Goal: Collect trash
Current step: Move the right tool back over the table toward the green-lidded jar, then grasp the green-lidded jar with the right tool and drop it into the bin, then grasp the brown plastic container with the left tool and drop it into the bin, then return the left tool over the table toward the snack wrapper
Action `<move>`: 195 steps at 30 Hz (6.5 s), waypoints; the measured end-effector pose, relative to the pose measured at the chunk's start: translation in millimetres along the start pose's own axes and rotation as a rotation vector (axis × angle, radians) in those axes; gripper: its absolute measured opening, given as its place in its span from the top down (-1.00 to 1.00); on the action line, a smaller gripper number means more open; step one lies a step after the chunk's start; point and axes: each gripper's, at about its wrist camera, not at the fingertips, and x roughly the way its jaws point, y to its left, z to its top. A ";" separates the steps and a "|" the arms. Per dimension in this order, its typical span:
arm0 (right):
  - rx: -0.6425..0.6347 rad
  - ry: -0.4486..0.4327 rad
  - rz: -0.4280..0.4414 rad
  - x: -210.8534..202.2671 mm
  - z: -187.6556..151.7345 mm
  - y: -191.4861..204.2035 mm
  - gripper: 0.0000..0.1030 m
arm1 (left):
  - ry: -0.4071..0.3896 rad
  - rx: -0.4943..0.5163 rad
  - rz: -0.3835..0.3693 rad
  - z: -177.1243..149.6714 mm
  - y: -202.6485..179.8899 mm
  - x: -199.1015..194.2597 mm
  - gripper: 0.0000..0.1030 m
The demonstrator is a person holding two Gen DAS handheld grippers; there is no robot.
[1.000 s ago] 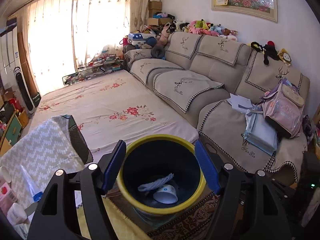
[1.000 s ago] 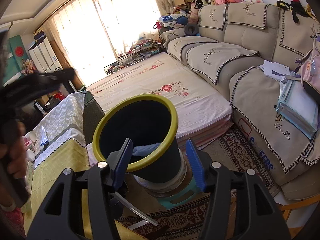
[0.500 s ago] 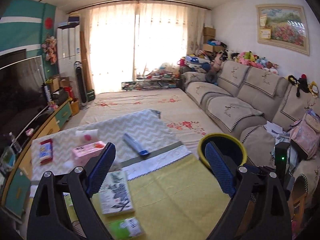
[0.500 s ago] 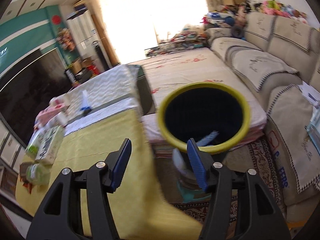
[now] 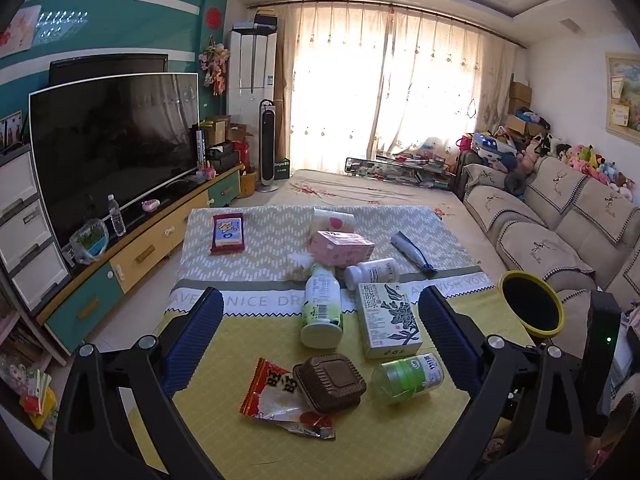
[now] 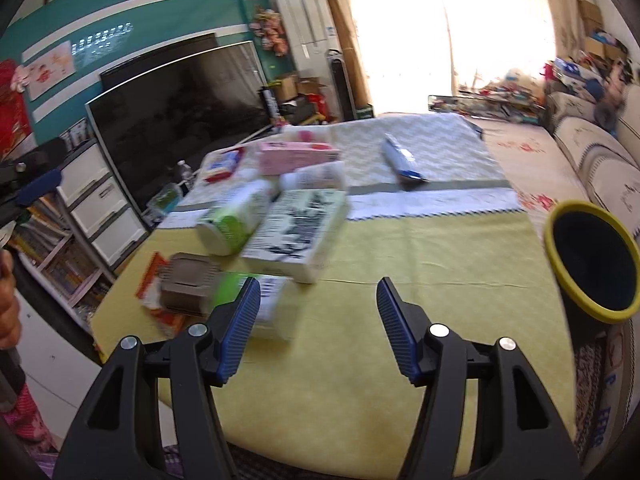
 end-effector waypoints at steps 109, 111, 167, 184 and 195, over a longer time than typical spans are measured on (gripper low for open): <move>0.351 -0.085 -0.540 -24.5 14.3 -248.3 -0.52 | 0.295 0.142 0.026 -78.1 -55.3 107.2 -0.76; 0.356 -0.084 -0.533 -23.6 13.5 -248.1 -0.52 | 0.303 0.160 0.040 -80.6 -54.9 113.5 -0.76; 0.450 -0.165 -0.636 -91.0 -12.1 -277.5 -0.52 | 0.228 0.365 -0.380 -27.9 -214.1 162.0 -0.36; 0.564 -0.161 -0.765 -127.9 -51.8 -331.7 -0.52 | 0.355 0.505 -0.667 -17.1 -457.8 270.7 -0.36; 0.580 -0.147 -0.781 -132.0 -59.5 -338.6 -0.53 | 0.375 0.543 -0.640 -37.0 -519.9 309.9 -0.51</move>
